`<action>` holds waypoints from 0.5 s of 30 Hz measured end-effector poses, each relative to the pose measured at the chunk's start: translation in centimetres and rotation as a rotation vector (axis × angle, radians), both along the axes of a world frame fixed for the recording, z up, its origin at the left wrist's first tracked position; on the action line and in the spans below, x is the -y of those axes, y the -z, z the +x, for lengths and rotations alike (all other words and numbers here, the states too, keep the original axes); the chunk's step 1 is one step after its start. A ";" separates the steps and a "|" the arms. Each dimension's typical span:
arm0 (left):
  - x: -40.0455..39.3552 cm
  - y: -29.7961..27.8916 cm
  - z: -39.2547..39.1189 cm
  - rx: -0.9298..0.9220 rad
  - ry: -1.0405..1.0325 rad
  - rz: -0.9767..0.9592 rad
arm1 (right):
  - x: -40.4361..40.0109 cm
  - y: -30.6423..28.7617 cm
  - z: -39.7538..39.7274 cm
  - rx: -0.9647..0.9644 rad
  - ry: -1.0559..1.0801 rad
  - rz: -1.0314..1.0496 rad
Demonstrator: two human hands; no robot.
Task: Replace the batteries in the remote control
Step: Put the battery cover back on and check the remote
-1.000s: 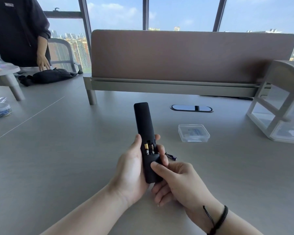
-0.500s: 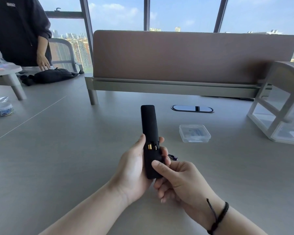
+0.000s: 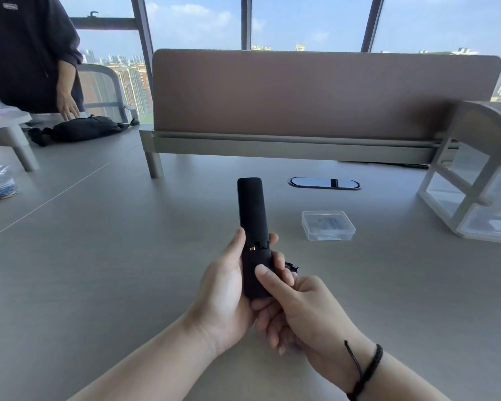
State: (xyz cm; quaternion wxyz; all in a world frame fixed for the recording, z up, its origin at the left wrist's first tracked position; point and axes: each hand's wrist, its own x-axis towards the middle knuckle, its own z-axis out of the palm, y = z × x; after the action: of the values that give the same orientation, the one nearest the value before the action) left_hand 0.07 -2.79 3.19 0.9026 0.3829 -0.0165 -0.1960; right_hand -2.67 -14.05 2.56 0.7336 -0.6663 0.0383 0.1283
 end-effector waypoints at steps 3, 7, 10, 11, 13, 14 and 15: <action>0.0 0.2 0.0 0.002 -0.008 0.026 | -0.1 -0.1 0.0 0.002 0.002 -0.021; 0.1 0.5 0.0 0.028 -0.030 0.112 | -0.1 -0.2 0.0 0.019 0.050 -0.114; 0.2 0.5 -0.1 0.034 -0.022 0.111 | 0.1 -0.2 0.1 0.028 0.075 -0.166; 0.2 0.5 -0.1 0.036 -0.019 0.110 | 0.2 -0.2 0.2 0.034 0.080 -0.179; 0.1 0.6 0.0 0.059 -0.008 0.137 | 0.3 -0.2 0.1 0.069 0.092 -0.232; 0.1 0.6 0.1 0.076 -0.003 0.166 | 0.4 -0.1 0.1 0.102 0.095 -0.268; 0.0 0.6 0.1 0.091 -0.003 0.195 | 0.4 -0.1 0.1 0.139 0.095 -0.299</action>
State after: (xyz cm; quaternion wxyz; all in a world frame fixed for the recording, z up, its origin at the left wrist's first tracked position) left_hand 0.16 -2.82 2.64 0.8598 0.4773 -0.0378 -0.1777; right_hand -2.53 -14.48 2.62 0.6323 -0.7728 0.0378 0.0400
